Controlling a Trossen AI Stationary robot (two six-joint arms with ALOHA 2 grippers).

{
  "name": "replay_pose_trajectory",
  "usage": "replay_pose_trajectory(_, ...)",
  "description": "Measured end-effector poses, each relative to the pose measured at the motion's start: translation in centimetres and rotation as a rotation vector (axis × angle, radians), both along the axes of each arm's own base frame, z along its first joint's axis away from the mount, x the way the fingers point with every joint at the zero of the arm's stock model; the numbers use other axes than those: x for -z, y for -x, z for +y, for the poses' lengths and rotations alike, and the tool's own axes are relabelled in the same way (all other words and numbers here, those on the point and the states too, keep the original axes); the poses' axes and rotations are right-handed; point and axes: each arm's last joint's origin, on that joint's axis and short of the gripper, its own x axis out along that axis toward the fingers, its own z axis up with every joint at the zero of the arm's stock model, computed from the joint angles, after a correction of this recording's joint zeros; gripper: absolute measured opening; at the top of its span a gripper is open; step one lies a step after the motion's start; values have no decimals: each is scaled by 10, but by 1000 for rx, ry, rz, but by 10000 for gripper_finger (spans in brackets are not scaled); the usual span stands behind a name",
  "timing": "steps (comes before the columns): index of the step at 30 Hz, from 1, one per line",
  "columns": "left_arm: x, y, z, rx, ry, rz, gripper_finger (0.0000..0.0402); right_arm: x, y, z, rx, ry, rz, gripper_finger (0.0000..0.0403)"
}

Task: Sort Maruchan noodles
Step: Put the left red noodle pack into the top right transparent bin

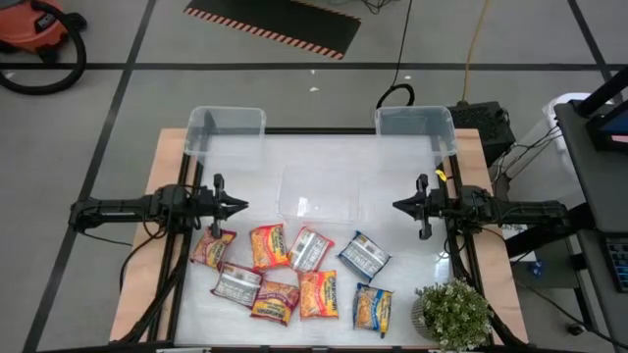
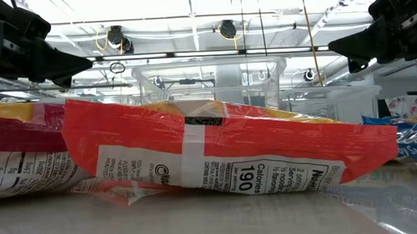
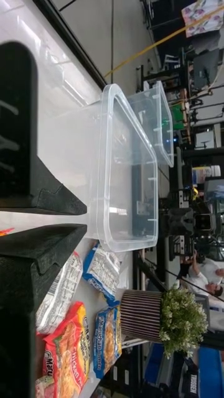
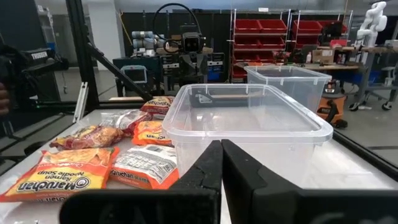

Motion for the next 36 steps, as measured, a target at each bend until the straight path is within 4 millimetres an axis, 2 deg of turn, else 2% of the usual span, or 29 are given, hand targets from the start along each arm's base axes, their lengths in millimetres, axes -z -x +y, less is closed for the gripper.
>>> replay_pose_trajectory(3, -1, 0, 0, -7, 5, -13, 40, 0, 0, 0, 0, -27, -1, 0)
replay_pose_trajectory(8, -13, 1, 0, 6, 221, -148, 40, 0, 0, 0, -2, -98, -4, 0)
replay_pose_trajectory(11, -28, 3, -1, 55, 181, -239, 40, 0, 0, 0, -2, -111, -5, 0)
replay_pose_trajectory(14, -53, 9, -2, 74, 172, -275, 40, 0, 0, 0, -2, -111, -5, 0)
replay_pose_trajectory(22, -137, 23, -2, 46, 198, -143, 40, 0, 0, -1, 31, -104, -6, 0)
replay_pose_trajectory(26, -175, 25, -4, 90, 199, -97, 40, 0, 0, -2, 50, -104, -6, 0)
replay_pose_trajectory(33, -231, 31, -4, 85, 187, -40, 40, 1, 0, -1, 46, -178, -7, 0)
replay_pose_trajectory(36, -249, 31, -4, 78, 196, 4, 40, 1, 0, -1, 45, -182, -7, 0)
